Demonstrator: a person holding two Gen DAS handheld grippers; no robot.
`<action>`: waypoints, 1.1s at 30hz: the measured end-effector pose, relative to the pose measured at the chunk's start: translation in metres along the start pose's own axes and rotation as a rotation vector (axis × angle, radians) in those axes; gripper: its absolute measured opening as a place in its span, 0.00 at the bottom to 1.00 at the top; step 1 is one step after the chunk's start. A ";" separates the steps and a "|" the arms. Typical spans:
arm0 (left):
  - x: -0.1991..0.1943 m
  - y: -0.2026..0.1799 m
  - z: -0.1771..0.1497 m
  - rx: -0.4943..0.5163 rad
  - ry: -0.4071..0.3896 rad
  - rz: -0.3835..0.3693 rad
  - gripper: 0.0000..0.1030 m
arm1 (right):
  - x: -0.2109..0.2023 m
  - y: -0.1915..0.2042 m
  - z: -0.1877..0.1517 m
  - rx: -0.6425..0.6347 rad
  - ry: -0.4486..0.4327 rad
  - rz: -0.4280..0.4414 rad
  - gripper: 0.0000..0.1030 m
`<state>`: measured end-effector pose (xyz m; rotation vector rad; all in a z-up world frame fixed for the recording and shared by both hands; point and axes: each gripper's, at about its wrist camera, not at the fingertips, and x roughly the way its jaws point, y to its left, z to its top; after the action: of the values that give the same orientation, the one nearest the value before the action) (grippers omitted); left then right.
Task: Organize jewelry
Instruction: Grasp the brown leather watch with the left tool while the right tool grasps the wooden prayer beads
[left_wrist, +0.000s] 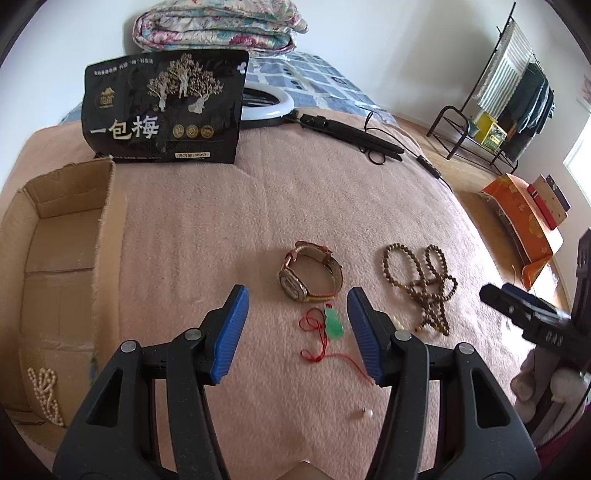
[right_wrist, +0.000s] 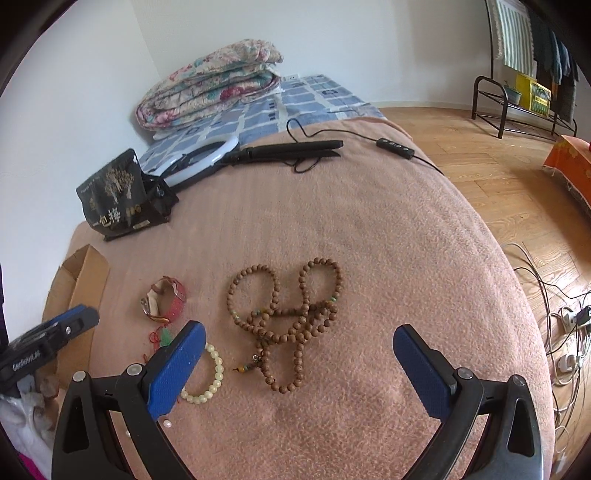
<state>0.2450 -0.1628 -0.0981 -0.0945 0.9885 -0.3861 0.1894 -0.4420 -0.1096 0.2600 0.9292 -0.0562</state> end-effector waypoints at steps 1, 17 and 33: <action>0.006 0.000 0.002 -0.006 0.009 -0.002 0.55 | 0.005 0.001 -0.001 -0.004 0.011 0.001 0.99; 0.073 0.000 0.018 -0.035 0.100 -0.001 0.49 | 0.064 0.011 -0.004 -0.078 0.134 0.001 0.91; 0.098 0.005 0.017 -0.028 0.128 0.047 0.15 | 0.084 0.026 -0.001 -0.196 0.126 -0.101 0.42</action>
<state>0.3083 -0.1949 -0.1674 -0.0721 1.1206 -0.3383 0.2434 -0.4118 -0.1720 0.0355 1.0652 -0.0417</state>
